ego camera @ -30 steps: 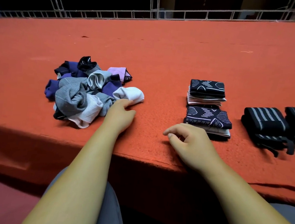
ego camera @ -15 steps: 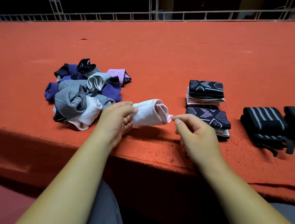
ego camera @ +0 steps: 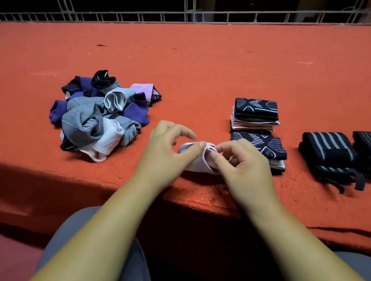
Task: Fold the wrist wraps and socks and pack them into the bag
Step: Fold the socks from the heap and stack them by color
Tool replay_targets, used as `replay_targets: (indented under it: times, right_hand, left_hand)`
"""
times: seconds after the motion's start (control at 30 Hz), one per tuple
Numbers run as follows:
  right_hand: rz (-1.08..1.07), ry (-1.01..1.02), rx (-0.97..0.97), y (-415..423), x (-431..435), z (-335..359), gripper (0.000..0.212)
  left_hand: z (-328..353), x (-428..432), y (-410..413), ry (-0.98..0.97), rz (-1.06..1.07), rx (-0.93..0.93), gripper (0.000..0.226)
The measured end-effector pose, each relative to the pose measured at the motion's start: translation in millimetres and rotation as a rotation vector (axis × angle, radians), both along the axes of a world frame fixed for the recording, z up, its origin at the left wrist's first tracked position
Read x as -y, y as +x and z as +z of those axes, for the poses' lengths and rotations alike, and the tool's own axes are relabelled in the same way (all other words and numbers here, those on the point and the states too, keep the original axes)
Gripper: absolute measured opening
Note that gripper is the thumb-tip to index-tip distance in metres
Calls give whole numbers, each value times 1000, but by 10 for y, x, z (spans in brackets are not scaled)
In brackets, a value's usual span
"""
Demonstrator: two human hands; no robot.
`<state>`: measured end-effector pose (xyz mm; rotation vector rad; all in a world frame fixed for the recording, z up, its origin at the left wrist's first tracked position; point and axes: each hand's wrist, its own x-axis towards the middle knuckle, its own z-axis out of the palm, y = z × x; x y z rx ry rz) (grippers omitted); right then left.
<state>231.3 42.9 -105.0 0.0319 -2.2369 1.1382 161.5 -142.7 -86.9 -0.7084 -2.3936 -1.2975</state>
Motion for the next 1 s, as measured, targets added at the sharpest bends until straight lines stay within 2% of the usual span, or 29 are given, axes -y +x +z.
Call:
replay_targets:
  times: [0.07,0.3,0.4,0.6,0.7,0.83,0.9,1.0]
  right_hand:
    - [-9,-3,-10,-10,-7,-11,7]
    - [13,-95,76,-33,-35,-62,6]
    - [-4,-107,78,-36,-45,-67,8]
    - [37,-329,79,19,0,92,11]
    - [43,-427,33,38,-2,189,11]
    - [-103,-539,-168,82,-191,355,22]
    - [-165,-506,-240,92,-298,365,19]
    - [-138,-409,-239,131,-263,312,9]
  left_hand:
    - [26,-47,33,-49,-3,-100,21]
    - [7,-5,-46,-214,77,-177,10]
    - [8,31,-100,-130,154,-81,11]
    - [31,251,-281,-28,284,133,12]
    - [9,287,-371,-50,313,132,16]
    - [16,457,-619,-83,493,95,27]
    - [43,490,-701,-57,539,70,32]
    - [18,407,-714,-36,479,27,41]
